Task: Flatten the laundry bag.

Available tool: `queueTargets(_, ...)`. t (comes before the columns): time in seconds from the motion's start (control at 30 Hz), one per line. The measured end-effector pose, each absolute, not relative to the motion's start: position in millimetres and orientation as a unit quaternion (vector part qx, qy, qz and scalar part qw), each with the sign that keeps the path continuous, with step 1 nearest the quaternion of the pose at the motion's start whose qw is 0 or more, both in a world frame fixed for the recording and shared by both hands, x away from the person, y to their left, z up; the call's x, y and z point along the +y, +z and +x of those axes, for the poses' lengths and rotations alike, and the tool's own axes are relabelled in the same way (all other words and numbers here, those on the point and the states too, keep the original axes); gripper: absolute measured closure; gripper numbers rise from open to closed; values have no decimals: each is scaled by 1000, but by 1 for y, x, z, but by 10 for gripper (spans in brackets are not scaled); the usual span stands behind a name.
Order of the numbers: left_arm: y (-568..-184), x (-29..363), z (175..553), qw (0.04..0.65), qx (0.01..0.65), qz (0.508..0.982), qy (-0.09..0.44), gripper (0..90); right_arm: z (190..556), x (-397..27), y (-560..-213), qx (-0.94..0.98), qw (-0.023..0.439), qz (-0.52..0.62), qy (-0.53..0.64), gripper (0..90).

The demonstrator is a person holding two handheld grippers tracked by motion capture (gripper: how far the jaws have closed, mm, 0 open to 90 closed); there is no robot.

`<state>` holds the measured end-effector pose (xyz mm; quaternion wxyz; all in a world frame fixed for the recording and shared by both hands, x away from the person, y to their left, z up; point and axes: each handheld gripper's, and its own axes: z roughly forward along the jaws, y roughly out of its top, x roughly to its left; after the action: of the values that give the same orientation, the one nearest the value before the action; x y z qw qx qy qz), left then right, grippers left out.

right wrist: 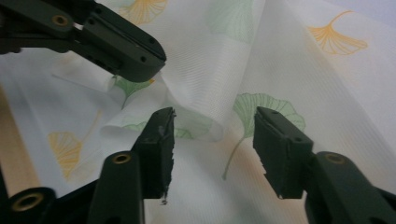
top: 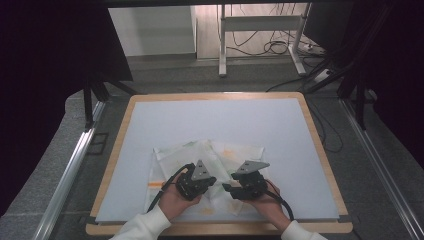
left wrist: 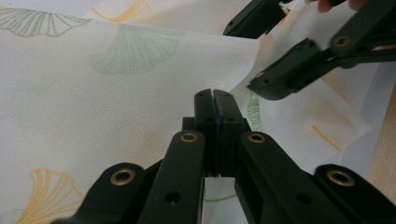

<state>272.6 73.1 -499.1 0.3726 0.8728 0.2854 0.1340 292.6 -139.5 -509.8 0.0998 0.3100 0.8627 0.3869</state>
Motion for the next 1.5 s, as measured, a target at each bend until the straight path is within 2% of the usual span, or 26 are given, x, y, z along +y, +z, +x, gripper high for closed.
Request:
queueTargets(0.07,-499,74,272,374,286,872,134,900,294,-137,-511,863,103,310,386,582)
queueTargets(0.23,-498,75,271,376,287,871,136,900,296,-131,-513,866,105,297,389,822)
queueTargets(0.3,-498,76,269,380,287,869,140,898,297,-131,-512,867,104,291,391,880)
queueTargets(0.37,-498,77,266,386,286,865,144,698,297,-131,-510,865,100,290,397,886)
queueTargets(0.4,-499,77,263,383,287,865,150,698,297,-131,-510,865,100,290,397,886)
queueTargets(0.47,-502,75,257,377,284,864,173,495,299,-132,-508,863,93,291,402,887)
queueTargets(0.53,-506,70,253,363,279,867,199,378,299,-133,-506,861,89,292,407,887)
queueTargets(0.63,-508,66,253,347,275,868,225,325,299,-132,-502,860,88,289,412,887)
queueTargets(0.8,-510,68,256,340,291,861,244,386,297,-135,-496,859,91,280,418,888)
queueTargets(0.93,-515,70,259,332,298,860,248,397,296,-136,-489,856,90,277,427,888)
queueTargets(1.13,-514,58,257,333,283,861,260,324,296,-136,-485,852,86,277,436,889)
queueTargets(1.2,-515,55,256,328,280,860,271,361,296,-136,-485,852,85,278,436,888)
queueTargets(1.27,-516,56,257,328,285,859,269,484,296,-137,-484,851,86,279,436,888)
queueTargets(1.3,-516,58,258,330,288,859,264,484,296,-137,-484,851,86,279,436,888)
queueTargets(1.33,-516,59,259,332,291,859,261,578,296,-138,-484,851,87,278,436,888)
queueTargets(1.37,-516,62,260,332,292,860,256,620,296,-139,-484,851,87,278,436,888)
queueTargets(1.4,-516,64,261,334,293,860,250,620,296,-139,-484,851,87,278,436,888)
queueTargets(1.43,-515,66,262,337,293,861,244,704,296,-140,-483,852,88,278,435,888)
queueTargets(1.47,-515,68,263,340,295,861,236,704,296,-140,-483,852,88,278,435,888)
queueTargets(1.5,-514,71,264,344,298,860,229,741,296,-140,-483,853,89,278,433,888)
